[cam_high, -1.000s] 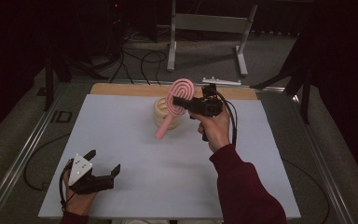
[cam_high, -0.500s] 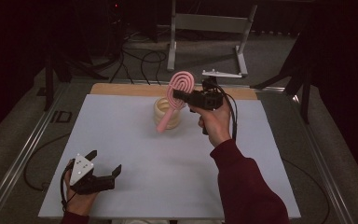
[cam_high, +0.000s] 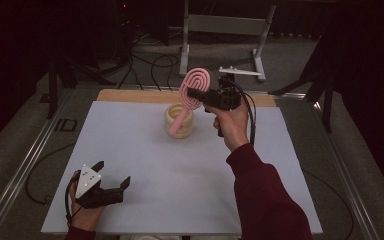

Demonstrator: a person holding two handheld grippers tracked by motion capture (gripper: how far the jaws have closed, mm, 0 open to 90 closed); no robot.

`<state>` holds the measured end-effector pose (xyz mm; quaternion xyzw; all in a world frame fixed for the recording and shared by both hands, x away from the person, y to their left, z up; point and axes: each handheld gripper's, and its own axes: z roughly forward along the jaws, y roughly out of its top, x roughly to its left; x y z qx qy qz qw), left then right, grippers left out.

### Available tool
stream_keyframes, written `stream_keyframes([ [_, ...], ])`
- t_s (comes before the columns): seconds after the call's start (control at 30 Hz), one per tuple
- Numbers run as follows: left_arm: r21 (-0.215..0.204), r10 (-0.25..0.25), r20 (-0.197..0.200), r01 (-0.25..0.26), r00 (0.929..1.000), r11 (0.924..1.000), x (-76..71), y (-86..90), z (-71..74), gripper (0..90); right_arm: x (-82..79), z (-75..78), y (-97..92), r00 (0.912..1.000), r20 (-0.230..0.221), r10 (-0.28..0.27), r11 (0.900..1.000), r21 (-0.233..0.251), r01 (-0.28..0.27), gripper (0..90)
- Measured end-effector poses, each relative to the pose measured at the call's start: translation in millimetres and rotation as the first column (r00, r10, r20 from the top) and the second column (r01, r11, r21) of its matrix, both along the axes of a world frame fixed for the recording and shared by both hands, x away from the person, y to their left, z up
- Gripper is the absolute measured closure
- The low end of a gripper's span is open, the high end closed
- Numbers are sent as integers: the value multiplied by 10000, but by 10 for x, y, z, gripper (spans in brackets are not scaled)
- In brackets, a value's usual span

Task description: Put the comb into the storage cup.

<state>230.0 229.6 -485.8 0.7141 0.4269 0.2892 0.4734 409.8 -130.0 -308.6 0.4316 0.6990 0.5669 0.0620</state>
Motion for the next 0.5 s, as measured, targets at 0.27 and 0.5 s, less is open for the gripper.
stream_keyframes([
  [0.27, 17, 69, -42, -69, 10000, 10000, 1, -6, -1, 1, 63, 25, -23, 9996, 129, -256, 9996, -67, 257, 638],
  [0.5, 6, 102, -64, -102, 9999, 9999, 3, -6, -5, 1, 113, 35, -44, 9987, 224, -450, 9990, -74, 452, 638],
])
